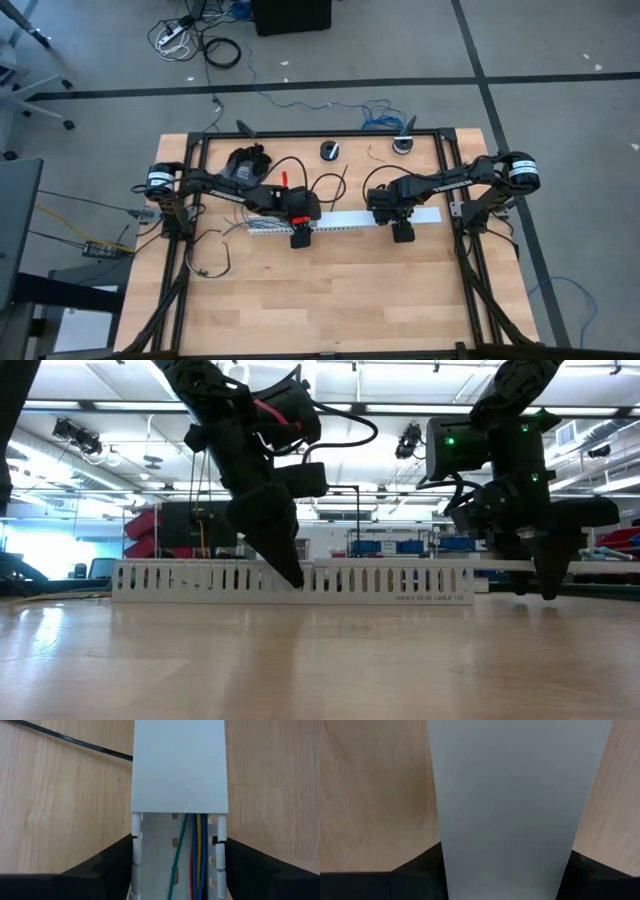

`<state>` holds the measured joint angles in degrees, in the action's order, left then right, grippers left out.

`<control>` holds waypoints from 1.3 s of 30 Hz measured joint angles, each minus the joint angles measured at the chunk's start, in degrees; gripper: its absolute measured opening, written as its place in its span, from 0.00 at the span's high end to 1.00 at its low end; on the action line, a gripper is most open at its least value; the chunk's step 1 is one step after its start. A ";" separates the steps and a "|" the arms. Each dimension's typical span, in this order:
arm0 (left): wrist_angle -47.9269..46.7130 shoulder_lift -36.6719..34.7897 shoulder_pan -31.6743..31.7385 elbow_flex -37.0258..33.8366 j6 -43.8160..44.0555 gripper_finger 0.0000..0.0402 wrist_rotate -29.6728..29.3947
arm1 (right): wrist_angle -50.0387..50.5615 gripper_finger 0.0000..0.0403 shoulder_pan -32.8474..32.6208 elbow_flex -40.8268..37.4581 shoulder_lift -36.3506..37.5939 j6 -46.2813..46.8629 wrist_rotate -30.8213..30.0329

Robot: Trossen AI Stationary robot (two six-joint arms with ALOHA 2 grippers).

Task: Ziptie cables
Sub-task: Close the white cable duct

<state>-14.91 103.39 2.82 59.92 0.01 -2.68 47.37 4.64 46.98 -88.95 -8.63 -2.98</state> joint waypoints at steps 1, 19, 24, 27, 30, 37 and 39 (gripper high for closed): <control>0.13 0.03 0.01 0.00 0.00 0.37 0.00 | 0.01 0.43 0.00 0.00 0.00 -0.02 0.00; 1.85 0.17 0.01 -0.07 -0.42 0.42 0.62 | -0.12 0.43 0.00 0.00 -0.02 -0.15 0.07; 1.94 0.17 0.01 -0.07 -0.37 0.44 0.41 | -0.39 0.43 0.00 0.00 -0.02 -0.17 0.13; 1.96 0.17 0.01 -0.07 -0.37 0.44 0.37 | -0.64 0.43 0.00 0.00 -0.02 -0.17 0.18; 2.05 0.17 0.01 -0.07 -0.24 0.44 0.33 | -1.21 0.43 0.00 0.00 -0.02 -0.52 0.63; 3.20 0.26 0.01 -0.07 -0.24 0.44 0.17 | -2.02 0.43 0.00 0.00 -0.02 -1.23 1.16; 3.28 0.26 0.01 -0.07 -0.24 0.44 0.15 | -2.48 0.43 0.00 0.00 -0.02 -1.51 1.17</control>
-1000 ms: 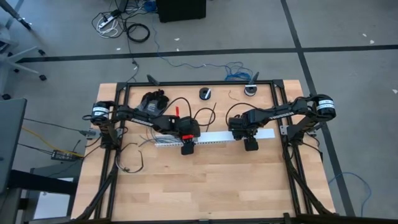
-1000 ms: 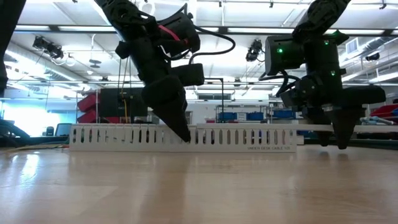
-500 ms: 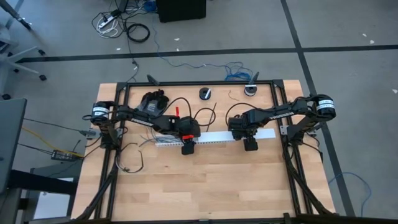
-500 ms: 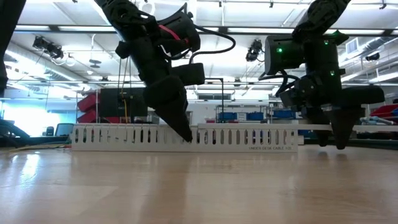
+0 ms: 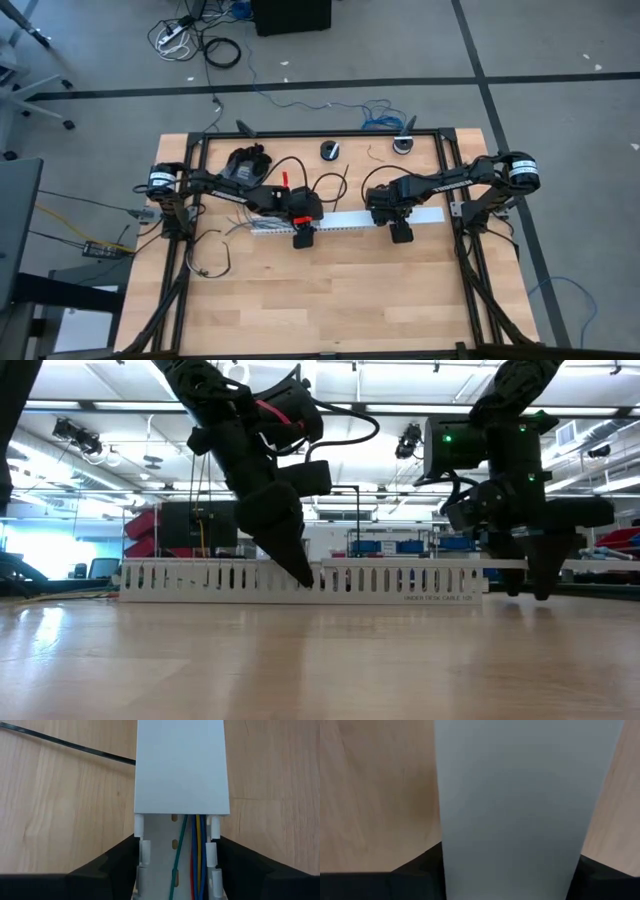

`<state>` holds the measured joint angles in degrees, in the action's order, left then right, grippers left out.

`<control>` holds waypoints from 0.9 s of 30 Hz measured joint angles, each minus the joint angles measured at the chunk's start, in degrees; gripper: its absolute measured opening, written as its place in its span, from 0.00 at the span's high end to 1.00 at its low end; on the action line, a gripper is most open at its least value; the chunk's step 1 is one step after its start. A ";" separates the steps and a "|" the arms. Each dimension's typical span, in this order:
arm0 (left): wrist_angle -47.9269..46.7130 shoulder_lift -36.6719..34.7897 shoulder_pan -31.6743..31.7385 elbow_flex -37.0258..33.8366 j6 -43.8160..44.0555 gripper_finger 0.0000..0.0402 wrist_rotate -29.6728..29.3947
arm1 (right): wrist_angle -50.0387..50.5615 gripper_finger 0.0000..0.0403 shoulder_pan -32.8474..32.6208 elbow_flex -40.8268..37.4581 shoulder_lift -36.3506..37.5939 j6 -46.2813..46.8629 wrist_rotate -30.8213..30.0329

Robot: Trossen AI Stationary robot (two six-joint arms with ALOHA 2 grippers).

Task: Ziptie cables
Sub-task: Close the white cable duct

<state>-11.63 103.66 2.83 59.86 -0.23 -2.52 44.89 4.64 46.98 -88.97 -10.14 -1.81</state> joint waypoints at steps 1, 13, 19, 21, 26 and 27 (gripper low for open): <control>0.03 0.00 0.00 0.00 -0.11 0.44 0.00 | -0.13 0.43 0.00 0.00 0.00 -0.04 0.01; 0.40 0.00 0.00 0.00 -0.87 0.44 -0.15 | -0.49 0.43 0.00 0.04 0.00 -0.26 0.05; 1.56 0.00 0.04 0.00 -0.83 0.43 1.19 | -0.44 0.43 -0.02 0.04 0.00 -0.24 0.14; 1.67 0.00 0.04 0.00 -0.85 0.42 1.35 | -0.51 0.43 -0.02 0.07 0.00 -0.24 0.14; 1.87 0.00 0.04 0.00 -0.85 0.38 1.60 | -0.51 0.43 -0.02 0.07 0.00 -0.21 0.14; 1.87 0.00 0.04 0.00 -0.87 0.37 1.69 | -0.51 0.43 -0.02 0.07 0.00 -0.21 0.14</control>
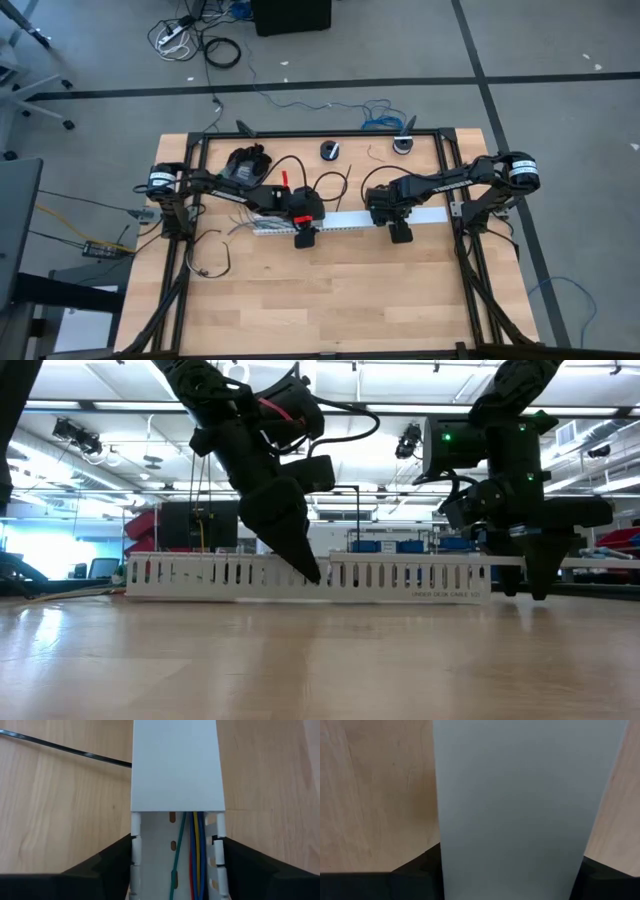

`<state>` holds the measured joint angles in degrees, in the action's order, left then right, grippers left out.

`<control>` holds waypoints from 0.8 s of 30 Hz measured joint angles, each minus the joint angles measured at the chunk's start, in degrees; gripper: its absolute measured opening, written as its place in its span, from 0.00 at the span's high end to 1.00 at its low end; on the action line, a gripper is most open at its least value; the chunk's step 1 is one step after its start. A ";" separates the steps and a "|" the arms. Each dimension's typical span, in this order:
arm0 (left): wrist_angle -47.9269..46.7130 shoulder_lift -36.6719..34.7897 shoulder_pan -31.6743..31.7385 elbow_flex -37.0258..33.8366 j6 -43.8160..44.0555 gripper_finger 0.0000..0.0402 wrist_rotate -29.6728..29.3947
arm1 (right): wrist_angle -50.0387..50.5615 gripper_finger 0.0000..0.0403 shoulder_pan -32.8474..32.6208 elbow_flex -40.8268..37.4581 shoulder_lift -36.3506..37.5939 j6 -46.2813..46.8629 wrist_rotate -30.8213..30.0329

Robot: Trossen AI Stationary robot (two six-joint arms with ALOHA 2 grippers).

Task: Ziptie cables
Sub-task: Close the white cable duct

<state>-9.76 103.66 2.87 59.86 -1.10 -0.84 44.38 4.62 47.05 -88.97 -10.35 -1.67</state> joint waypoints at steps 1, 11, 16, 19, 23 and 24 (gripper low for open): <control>0.00 0.00 0.00 0.00 0.00 0.37 0.02 | 0.00 0.43 0.00 0.00 0.00 0.00 -0.01; 0.13 0.87 -0.02 0.02 -0.14 0.36 0.35 | 0.01 0.43 0.00 0.04 0.00 0.06 -0.03; 0.18 0.87 -0.02 0.02 -0.34 0.36 0.94 | 0.05 0.43 0.00 0.04 0.00 0.09 -0.03; 0.17 0.87 0.00 0.02 -0.72 0.36 2.09 | 0.07 0.43 0.00 0.04 0.00 0.09 -0.02; 0.15 0.87 0.00 0.02 -0.68 0.36 2.34 | 0.11 0.43 0.00 0.04 0.00 0.09 -0.02; 0.07 0.87 0.00 0.02 -0.38 0.36 2.46 | 0.11 0.43 0.00 0.04 0.00 0.09 -0.04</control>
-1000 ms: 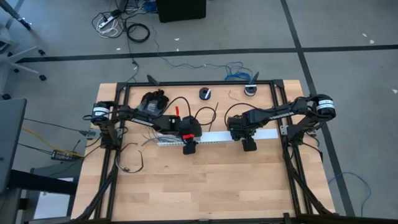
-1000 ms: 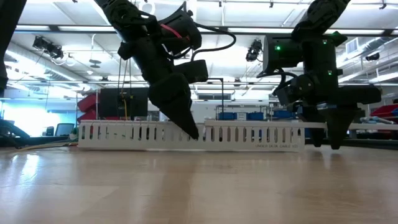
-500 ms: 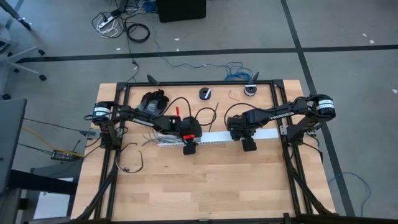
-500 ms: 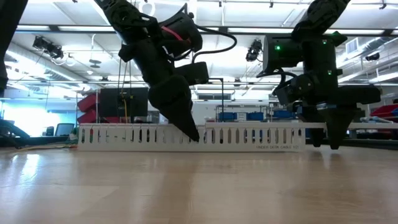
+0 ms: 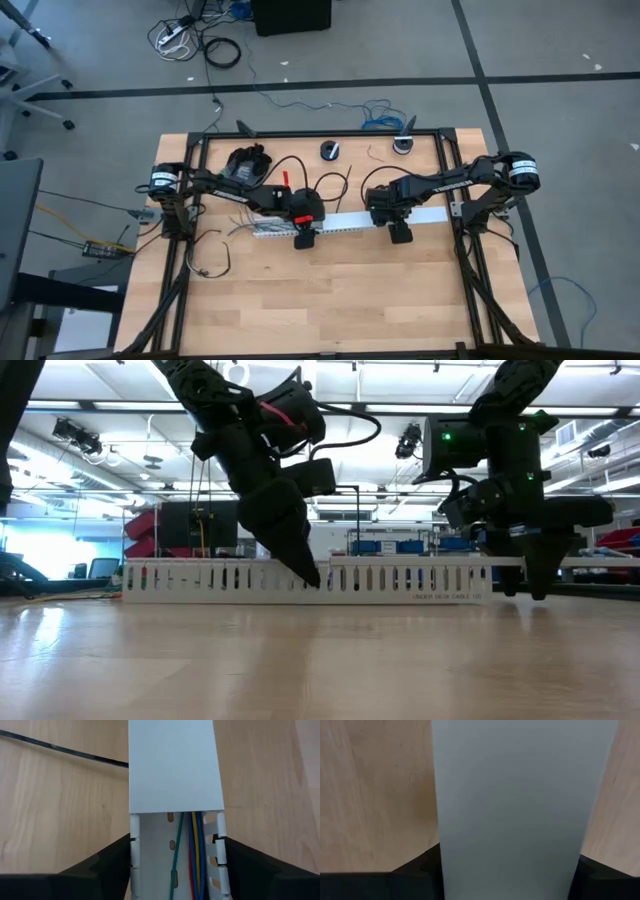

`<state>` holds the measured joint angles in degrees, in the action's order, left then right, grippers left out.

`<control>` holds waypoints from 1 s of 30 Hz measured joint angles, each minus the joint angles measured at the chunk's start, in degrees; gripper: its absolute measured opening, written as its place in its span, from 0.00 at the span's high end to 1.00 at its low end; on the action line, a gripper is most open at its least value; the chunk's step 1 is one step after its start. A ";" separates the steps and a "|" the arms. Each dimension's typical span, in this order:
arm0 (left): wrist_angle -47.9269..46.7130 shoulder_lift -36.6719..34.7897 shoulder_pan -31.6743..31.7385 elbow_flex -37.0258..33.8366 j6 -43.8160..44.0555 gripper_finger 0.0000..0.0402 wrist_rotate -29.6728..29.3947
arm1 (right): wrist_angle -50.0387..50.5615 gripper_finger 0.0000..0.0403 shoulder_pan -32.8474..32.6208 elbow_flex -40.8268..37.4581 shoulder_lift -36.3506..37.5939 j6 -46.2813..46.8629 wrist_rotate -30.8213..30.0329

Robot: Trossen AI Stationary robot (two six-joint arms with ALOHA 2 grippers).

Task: Ziptie cables
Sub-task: Close the white cable duct

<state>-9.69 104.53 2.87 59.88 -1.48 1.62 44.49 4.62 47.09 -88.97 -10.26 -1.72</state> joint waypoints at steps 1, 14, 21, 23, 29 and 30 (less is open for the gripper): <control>-0.16 0.00 0.00 0.02 0.14 0.35 0.05 | -0.02 0.43 0.00 0.00 0.00 0.02 0.00; -0.50 0.00 -0.04 0.04 3.47 0.31 -3.34 | 0.12 0.43 0.02 0.00 0.00 0.20 -0.20; 0.15 0.02 -0.09 0.04 3.28 0.33 -2.97 | 0.15 0.43 0.00 0.00 0.00 1.12 -0.07; 0.30 0.02 -0.26 0.04 3.44 0.34 -2.99 | 0.14 0.43 0.00 0.00 0.00 1.57 -0.05; 0.02 0.04 -0.31 0.04 3.62 0.34 -1.33 | 0.12 0.43 0.00 0.00 0.00 2.54 -0.04; 0.03 0.04 -0.33 0.04 3.63 0.34 -1.25 | 0.11 0.43 0.00 0.00 0.00 2.54 -0.04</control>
<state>-9.66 104.57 2.55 59.92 2.15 0.37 44.60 4.62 47.09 -88.97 -7.73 -1.76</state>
